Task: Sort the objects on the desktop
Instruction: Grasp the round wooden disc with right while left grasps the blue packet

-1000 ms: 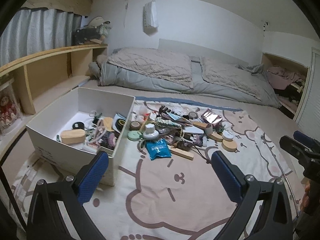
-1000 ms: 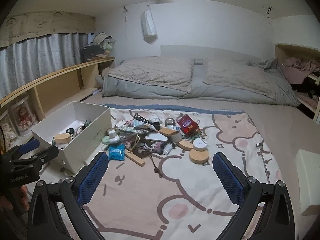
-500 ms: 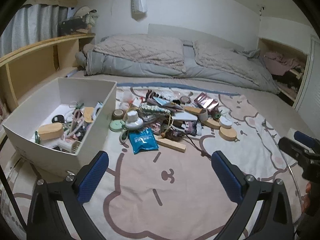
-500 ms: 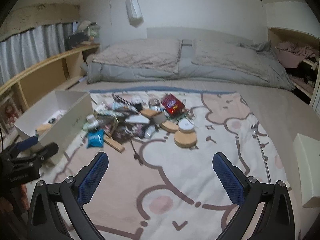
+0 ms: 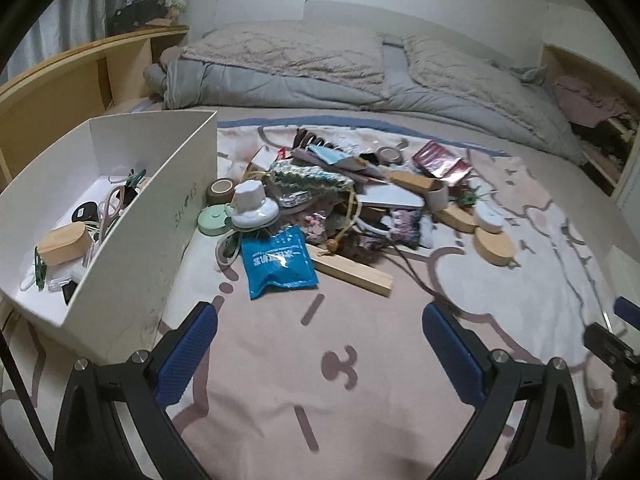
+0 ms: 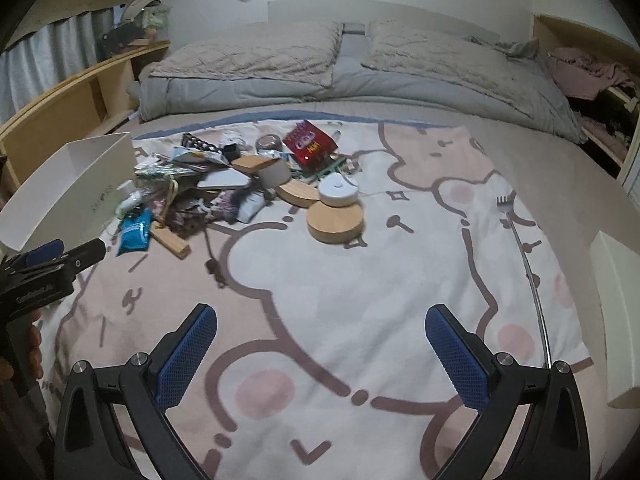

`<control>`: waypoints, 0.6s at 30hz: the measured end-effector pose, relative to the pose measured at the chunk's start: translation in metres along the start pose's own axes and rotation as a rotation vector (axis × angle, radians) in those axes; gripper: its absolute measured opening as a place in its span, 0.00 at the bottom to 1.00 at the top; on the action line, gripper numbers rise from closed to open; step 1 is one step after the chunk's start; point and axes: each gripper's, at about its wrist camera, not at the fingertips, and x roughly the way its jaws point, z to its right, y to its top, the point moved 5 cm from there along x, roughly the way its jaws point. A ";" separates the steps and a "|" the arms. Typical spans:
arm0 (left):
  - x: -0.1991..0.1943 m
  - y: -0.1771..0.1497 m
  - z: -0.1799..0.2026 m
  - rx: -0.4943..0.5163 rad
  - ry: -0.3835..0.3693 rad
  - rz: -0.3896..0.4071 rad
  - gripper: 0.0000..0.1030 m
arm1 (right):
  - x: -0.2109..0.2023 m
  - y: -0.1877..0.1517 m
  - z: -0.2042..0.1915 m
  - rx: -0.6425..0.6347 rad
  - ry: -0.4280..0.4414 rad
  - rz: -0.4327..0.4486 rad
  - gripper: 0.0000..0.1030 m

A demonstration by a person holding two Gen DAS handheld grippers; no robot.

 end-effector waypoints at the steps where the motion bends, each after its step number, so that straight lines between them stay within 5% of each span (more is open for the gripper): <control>1: 0.005 0.001 -0.001 0.001 0.019 -0.003 1.00 | 0.005 0.001 0.003 0.006 0.006 -0.007 1.00; 18: 0.090 0.012 -0.019 -0.016 0.080 -0.079 1.00 | 0.100 0.045 0.032 0.039 0.058 -0.102 1.00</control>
